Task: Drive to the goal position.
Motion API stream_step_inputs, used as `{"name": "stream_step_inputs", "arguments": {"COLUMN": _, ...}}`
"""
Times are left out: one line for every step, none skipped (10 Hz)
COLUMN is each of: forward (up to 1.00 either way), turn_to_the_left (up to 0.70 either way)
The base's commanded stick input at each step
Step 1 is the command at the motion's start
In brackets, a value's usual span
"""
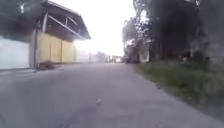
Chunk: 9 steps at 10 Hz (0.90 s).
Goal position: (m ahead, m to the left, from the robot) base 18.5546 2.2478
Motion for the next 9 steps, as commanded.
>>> {"name": "stream_step_inputs", "arguments": {"forward": 1.0, "turn_to_the_left": 0.0}}
{"name": "stream_step_inputs", "arguments": {"forward": 1.0, "turn_to_the_left": 0.0}}
{"name": "stream_step_inputs", "arguments": {"forward": 1.0, "turn_to_the_left": 0.0}}
{"name": "stream_step_inputs", "arguments": {"forward": 1.0, "turn_to_the_left": 0.0}}
{"name": "stream_step_inputs", "arguments": {"forward": 1.0, "turn_to_the_left": 0.0}}
{"name": "stream_step_inputs", "arguments": {"forward": 1.0, "turn_to_the_left": 0.0}}
{"name": "stream_step_inputs", "arguments": {"forward": 1.0, "turn_to_the_left": 0.0}}
{"name": "stream_step_inputs", "arguments": {"forward": 1.0, "turn_to_the_left": 0.0}}
{"name": "stream_step_inputs", "arguments": {"forward": 1.0, "turn_to_the_left": 0.0}}
